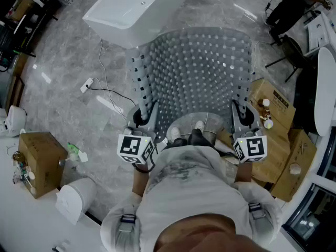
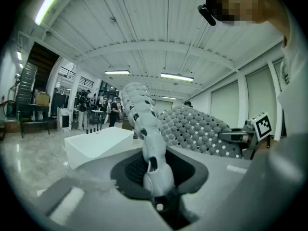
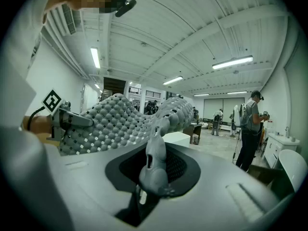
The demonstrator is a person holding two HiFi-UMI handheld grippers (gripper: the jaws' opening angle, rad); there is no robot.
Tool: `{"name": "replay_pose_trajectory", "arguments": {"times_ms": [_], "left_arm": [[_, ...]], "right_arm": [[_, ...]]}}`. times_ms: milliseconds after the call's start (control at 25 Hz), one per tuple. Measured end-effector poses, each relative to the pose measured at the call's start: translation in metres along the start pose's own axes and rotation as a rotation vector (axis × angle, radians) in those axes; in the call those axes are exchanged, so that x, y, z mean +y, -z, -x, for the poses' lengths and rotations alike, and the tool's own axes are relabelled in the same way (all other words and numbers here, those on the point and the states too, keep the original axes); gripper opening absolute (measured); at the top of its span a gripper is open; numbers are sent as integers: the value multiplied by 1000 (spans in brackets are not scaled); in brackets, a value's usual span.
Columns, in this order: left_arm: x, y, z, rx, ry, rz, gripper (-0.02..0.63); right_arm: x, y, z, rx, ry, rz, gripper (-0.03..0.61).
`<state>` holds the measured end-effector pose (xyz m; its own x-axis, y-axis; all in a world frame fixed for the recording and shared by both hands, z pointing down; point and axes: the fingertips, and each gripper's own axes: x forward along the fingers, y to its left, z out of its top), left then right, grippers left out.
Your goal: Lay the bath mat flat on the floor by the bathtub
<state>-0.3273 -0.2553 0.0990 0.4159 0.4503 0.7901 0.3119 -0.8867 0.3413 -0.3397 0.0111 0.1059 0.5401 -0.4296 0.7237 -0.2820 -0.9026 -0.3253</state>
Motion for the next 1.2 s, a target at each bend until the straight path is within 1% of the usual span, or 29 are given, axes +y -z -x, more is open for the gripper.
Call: {"name": "replay_pose_trajectory", "arguments": {"times_ms": [160,440,560,720,960,1200], "left_arm": [[-1,0,2,-10,26,2,81],[3,-1,-3,-22,67,18,81],[5,-7,-17,-17,83,18,81],[5,-15,-48,-3,90,16,81],[2,-32,-104,2,69,-7,81],[-10,-70,-214,8,35,-29,81]], "right_arm": [[8,-5,-2,-2,10,16,54],[12,-10,-1,-11,49,-3,54],[5,-12,-6,-7,65,-7,55],[-16,-13,-22,2,74,-17,55],[-65,-16,-55,-11,50,-33,55],[-167,-35,-124,-26,8,-19,55]]}}
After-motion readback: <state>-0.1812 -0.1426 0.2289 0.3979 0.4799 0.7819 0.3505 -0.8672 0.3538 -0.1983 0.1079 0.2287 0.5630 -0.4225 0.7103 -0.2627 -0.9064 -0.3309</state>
